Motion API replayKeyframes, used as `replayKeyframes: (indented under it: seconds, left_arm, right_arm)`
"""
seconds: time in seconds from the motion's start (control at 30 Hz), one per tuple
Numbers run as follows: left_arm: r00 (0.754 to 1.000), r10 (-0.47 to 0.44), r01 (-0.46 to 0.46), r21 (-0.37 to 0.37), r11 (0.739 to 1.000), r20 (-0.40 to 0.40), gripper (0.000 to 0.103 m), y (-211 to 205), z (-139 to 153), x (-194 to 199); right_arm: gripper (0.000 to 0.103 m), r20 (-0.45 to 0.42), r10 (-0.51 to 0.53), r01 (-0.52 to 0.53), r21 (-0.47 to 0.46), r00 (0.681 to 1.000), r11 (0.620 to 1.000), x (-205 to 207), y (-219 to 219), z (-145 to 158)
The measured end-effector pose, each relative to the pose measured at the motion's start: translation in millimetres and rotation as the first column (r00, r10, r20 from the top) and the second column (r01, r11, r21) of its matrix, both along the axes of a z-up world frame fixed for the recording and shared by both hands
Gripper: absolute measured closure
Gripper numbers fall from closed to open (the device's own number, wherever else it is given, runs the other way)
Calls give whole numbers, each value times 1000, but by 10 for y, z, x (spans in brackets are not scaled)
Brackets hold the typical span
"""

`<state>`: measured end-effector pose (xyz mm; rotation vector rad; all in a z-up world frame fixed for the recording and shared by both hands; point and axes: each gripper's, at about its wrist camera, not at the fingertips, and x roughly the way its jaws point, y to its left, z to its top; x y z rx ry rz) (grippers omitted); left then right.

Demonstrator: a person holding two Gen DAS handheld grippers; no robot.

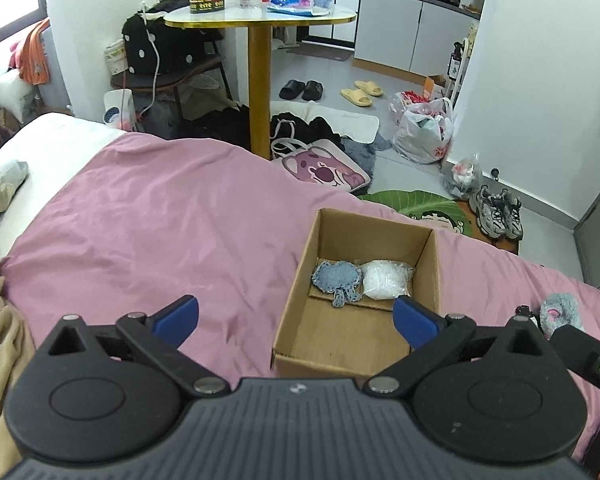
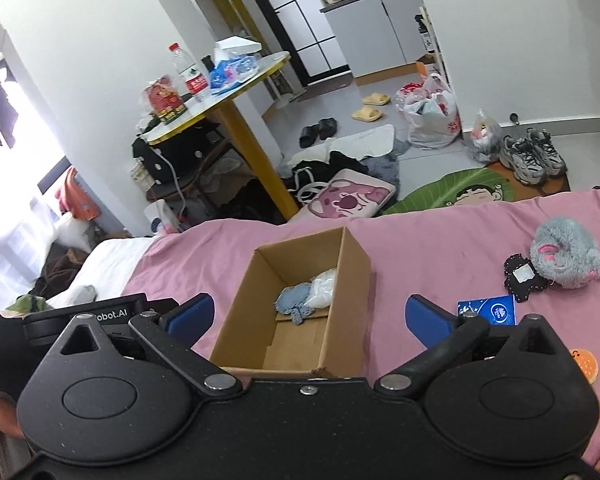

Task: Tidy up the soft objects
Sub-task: 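Lift both open tools out of the box and back toward the items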

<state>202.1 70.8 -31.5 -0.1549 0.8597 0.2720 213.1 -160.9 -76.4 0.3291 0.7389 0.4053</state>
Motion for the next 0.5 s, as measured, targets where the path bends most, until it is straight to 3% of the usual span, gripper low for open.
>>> replayKeyframes:
  seconds: [0.37, 0.5]
  left_arm:
    - [999, -12, 12, 9, 1000, 34, 0, -191, 102, -306]
    - [999, -10, 11, -5, 1000, 39, 0, -270, 113, -398]
  right_arm:
    - [0, 30, 29, -29, 4, 999, 1000, -225, -236, 147]
    - [0, 36, 43, -44, 52, 998, 998, -305, -371, 237]
